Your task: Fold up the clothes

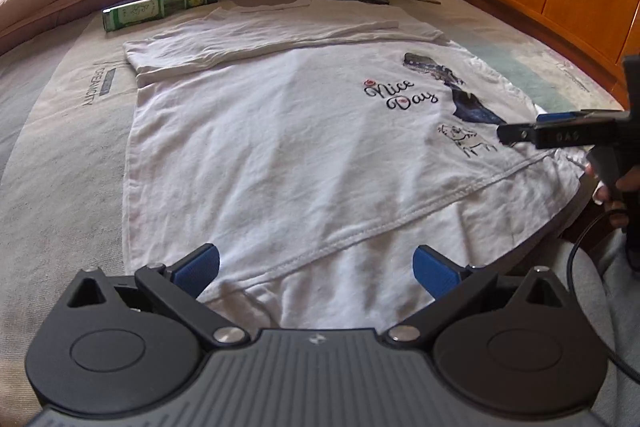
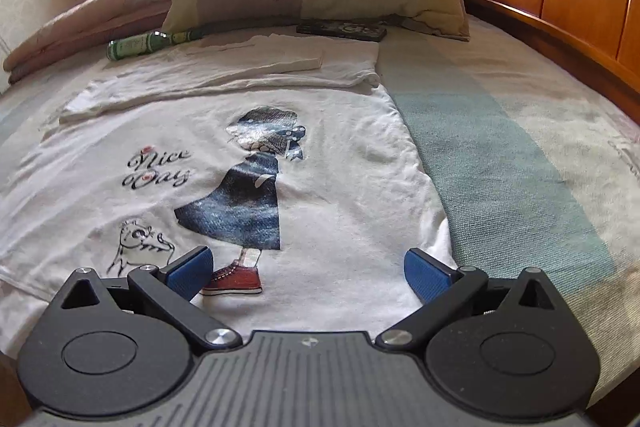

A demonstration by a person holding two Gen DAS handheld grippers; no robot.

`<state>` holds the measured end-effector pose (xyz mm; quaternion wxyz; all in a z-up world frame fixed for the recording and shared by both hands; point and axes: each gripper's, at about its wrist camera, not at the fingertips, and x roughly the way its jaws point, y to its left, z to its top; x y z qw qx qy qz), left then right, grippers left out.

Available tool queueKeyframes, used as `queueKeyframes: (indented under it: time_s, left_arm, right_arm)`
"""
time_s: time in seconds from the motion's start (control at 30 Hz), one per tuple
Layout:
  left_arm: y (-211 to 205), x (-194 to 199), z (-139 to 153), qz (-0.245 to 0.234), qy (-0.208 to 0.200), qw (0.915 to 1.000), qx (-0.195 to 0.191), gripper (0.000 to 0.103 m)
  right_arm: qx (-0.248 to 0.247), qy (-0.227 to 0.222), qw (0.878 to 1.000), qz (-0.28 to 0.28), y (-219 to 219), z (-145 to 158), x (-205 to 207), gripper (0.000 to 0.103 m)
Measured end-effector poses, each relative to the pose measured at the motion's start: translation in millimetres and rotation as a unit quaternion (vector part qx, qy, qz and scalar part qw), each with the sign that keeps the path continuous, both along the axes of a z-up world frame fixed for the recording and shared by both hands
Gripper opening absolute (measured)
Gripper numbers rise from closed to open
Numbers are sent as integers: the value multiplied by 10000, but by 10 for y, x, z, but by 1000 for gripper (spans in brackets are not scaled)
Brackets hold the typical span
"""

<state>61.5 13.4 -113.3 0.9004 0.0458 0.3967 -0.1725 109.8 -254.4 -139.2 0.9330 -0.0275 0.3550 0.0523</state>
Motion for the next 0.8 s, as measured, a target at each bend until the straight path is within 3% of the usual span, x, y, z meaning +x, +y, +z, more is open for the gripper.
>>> queueKeyframes:
  time_s: [0.3,0.5,0.63,0.8]
  left_arm:
    - [-88,-92,-144,-427,-24,9991,-44,102]
    - [-51,-196,-69,-570,-117,9979,301,102]
    - [-96,-115,9,-645,-387,9965,354,102]
    - [-200,29,-107,-728,-170,9968,283,102]
  right_arm:
    - [129,-173,9997,-91,-46,-36,-69,103]
    - [-93,655,9977,147,-58,170,66,103]
    - [-103,478,9970,597,31,365,-16,103]
    - [-73,286,9896,1406,359,401,-121,103]
